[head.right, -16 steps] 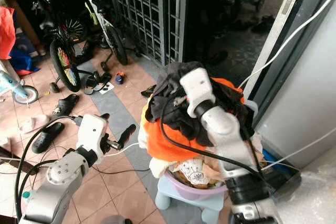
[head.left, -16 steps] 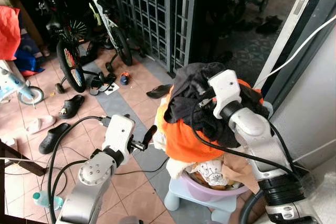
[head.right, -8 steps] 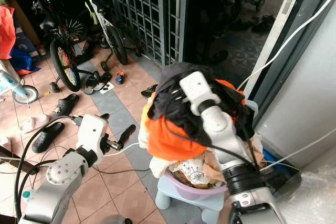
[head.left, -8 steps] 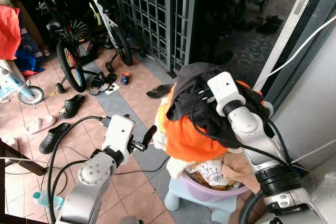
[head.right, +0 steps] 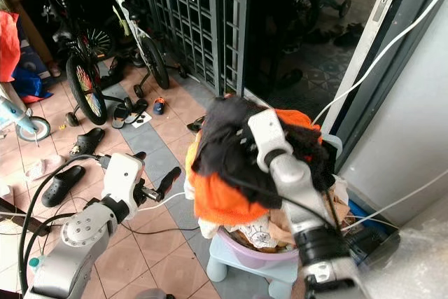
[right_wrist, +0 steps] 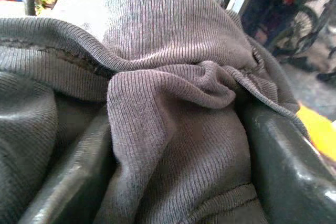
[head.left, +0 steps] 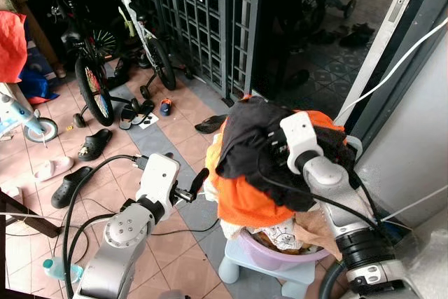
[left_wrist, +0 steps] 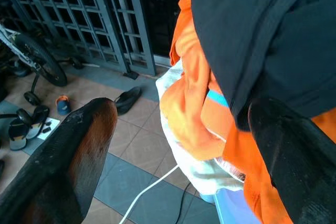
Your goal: Clothes washing
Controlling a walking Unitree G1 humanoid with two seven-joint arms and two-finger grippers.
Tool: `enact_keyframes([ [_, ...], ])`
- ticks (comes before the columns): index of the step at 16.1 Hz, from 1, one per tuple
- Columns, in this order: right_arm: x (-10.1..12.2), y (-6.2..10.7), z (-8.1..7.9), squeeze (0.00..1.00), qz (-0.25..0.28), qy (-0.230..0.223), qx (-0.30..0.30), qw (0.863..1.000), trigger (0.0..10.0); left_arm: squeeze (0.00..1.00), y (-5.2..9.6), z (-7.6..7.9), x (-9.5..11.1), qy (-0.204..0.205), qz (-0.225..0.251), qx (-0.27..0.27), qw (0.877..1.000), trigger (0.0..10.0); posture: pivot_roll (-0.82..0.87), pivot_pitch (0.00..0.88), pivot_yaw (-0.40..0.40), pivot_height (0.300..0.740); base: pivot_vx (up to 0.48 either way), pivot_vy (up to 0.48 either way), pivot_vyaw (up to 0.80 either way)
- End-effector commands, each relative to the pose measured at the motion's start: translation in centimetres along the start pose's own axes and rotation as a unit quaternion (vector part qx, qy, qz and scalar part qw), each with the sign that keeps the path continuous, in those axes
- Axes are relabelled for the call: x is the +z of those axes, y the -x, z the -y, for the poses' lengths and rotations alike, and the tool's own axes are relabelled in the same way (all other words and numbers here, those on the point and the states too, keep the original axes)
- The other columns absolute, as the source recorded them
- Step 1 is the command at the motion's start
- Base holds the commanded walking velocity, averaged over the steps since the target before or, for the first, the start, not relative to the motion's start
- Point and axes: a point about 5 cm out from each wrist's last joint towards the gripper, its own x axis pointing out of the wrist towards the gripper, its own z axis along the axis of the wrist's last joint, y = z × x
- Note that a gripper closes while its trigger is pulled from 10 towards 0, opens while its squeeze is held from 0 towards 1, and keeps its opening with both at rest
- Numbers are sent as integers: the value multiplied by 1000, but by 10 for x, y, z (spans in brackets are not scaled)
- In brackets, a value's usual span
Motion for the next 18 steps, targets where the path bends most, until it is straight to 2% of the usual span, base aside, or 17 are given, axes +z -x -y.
enact_keyframes([
  [1, -27, 3, -5, 0, -64, -24, 12, 998, 0, 0, 0, 0, 1, -13, -3, -6, 1000, 10000, -3, 0, 61, 740, 0, 0, 0],
  [3, -26, 2, -2, 0, -65, -33, 4, 997, 0, 0, 0, 0, 1, -15, -3, -7, 1000, 10000, -3, 0, 62, 740, 0, 0, 0],
  [6, -21, 2, 5, 0, -47, -78, -26, 995, 0, 0, 0, 0, 1, -18, -3, -5, 1000, 10000, -3, 0, 62, 740, 0, 0, 0],
  [10, -19, 2, 7, 0, -35, -107, -37, 993, 0, 0, -1, 0, 2, -19, -3, -4, 1000, 10000, -4, 0, 62, 740, 0, 0, 0],
  [13, -3, 6, 9, 0, 26, -201, -29, 979, 0, 0, -2, 0, 2, -18, -2, -2, 1000, 10000, -6, 0, 61, 740, 0, 0, 0],
  [15, 4, 8, 6, 0, 48, -245, 0, 968, 0, 0, -3, -1, 2, -17, -2, -2, 1000, 10000, -9, 0, 63, 740, 0, 0, 0],
  [18, 10, 10, 7, 0, 67, -284, 6, 956, 0, 0, -5, -3, 4, -28, -2, 8, 1000, 10000, -5, 0, 65, 740, 0, 0, 0],
])
